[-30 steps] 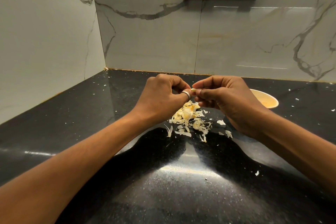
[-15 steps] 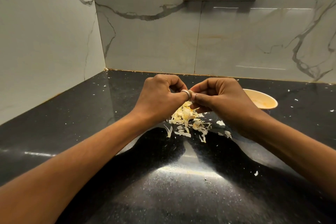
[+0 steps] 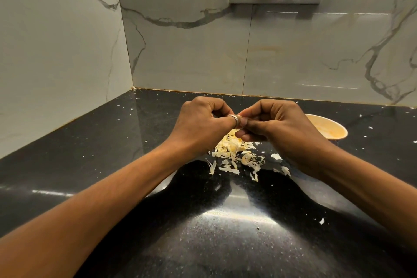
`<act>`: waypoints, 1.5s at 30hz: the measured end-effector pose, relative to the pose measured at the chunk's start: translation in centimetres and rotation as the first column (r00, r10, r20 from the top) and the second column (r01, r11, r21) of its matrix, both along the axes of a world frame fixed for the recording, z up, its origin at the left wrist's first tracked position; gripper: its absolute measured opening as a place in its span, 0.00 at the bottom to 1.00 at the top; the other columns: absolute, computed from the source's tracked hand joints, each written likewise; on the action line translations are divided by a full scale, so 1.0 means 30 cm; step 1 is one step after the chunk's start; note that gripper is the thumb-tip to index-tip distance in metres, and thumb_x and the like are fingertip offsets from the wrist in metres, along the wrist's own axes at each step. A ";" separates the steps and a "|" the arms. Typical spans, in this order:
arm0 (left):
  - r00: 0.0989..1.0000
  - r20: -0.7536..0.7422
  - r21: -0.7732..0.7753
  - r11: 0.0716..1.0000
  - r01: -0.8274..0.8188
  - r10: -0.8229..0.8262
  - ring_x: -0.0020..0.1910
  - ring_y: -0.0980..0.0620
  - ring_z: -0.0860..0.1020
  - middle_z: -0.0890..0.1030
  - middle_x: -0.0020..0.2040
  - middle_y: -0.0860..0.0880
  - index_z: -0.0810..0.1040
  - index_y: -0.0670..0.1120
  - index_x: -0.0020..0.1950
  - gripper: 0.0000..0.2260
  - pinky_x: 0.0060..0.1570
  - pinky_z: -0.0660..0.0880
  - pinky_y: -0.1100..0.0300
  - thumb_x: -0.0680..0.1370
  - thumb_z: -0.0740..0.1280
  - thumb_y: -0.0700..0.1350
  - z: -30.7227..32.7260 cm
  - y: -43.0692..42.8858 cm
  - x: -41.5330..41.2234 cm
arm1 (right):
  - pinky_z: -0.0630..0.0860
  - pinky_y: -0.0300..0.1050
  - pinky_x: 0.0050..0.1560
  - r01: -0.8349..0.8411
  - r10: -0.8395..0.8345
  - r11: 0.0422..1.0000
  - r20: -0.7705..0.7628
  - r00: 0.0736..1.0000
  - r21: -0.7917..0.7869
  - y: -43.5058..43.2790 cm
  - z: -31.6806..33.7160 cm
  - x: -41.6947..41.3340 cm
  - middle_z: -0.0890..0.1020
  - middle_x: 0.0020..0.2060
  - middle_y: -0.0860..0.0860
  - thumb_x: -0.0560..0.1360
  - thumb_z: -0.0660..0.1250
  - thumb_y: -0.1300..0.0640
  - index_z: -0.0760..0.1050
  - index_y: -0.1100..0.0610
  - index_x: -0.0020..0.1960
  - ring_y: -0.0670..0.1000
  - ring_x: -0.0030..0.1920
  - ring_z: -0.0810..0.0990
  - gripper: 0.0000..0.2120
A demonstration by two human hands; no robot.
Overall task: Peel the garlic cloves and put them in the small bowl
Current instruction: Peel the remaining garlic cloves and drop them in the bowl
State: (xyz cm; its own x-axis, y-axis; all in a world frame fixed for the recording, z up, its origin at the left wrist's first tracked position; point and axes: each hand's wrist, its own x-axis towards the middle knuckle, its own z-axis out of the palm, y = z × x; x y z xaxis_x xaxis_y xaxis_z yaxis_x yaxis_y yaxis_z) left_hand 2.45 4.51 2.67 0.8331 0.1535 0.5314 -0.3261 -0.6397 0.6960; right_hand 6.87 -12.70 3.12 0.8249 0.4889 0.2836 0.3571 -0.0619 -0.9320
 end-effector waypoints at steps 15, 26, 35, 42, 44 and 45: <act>0.999 -0.041 -0.006 1.000 -0.008 0.008 0.34 0.50 0.82 0.83 0.35 0.49 0.83 0.48 0.40 0.05 0.37 0.82 0.47 0.76 0.71 0.44 0.005 0.008 -0.005 | 0.83 0.51 0.56 0.001 0.026 0.989 -0.176 0.984 0.149 0.006 0.015 -0.001 0.87 0.48 0.58 0.76 0.70 0.64 0.79 0.63 0.53 0.55 0.52 0.86 0.06; 0.999 -0.038 0.032 0.999 -0.019 0.021 0.34 0.52 0.81 0.82 0.34 0.52 0.83 0.51 0.38 0.05 0.38 0.82 0.48 0.75 0.72 0.46 0.003 0.003 -0.005 | 0.79 0.48 0.56 0.018 0.026 0.987 -0.272 0.962 0.159 0.007 0.016 0.010 0.87 0.51 0.55 0.77 0.69 0.61 0.80 0.58 0.50 0.53 0.56 0.85 0.03; 1.000 -0.022 0.075 0.997 -0.015 0.016 0.36 0.53 0.80 0.82 0.36 0.52 0.83 0.50 0.40 0.05 0.40 0.82 0.46 0.75 0.72 0.46 0.000 0.005 -0.003 | 0.74 0.53 0.60 0.000 0.053 0.988 -0.343 0.938 0.153 0.010 0.012 0.010 0.87 0.52 0.52 0.82 0.62 0.57 0.81 0.56 0.49 0.50 0.56 0.81 0.09; 1.000 -0.002 0.096 0.995 -0.025 0.025 0.31 0.59 0.77 0.81 0.33 0.55 0.81 0.53 0.37 0.07 0.41 0.82 0.49 0.75 0.72 0.46 -0.003 0.005 0.000 | 0.77 0.52 0.53 0.048 0.022 0.984 -0.391 0.920 0.170 0.024 0.004 0.009 0.84 0.46 0.52 0.84 0.61 0.57 0.81 0.58 0.48 0.51 0.52 0.82 0.12; 1.000 -0.003 0.097 0.995 -0.023 0.024 0.31 0.58 0.78 0.81 0.34 0.54 0.81 0.53 0.36 0.07 0.40 0.82 0.49 0.75 0.72 0.46 -0.006 0.006 0.003 | 0.80 0.48 0.48 0.064 0.024 0.980 -0.428 0.904 0.191 0.023 0.005 0.010 0.83 0.46 0.53 0.84 0.60 0.57 0.80 0.59 0.51 0.51 0.50 0.82 0.11; 1.000 -0.004 0.101 0.995 -0.024 0.024 0.31 0.58 0.78 0.81 0.34 0.54 0.81 0.53 0.36 0.07 0.41 0.82 0.49 0.75 0.72 0.46 -0.007 0.007 0.004 | 0.80 0.46 0.46 0.074 0.024 0.977 -0.447 0.894 0.202 0.021 0.006 0.009 0.83 0.46 0.54 0.84 0.60 0.58 0.79 0.59 0.52 0.51 0.49 0.83 0.10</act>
State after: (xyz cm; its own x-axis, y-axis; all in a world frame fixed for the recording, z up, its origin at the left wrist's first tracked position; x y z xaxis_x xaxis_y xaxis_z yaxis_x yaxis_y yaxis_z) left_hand 2.57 4.71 2.46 0.8324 0.1195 0.5411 -0.3066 -0.7141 0.6294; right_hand 7.15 -12.05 3.31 0.8991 0.4371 -0.0233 -0.0971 0.1471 -0.9843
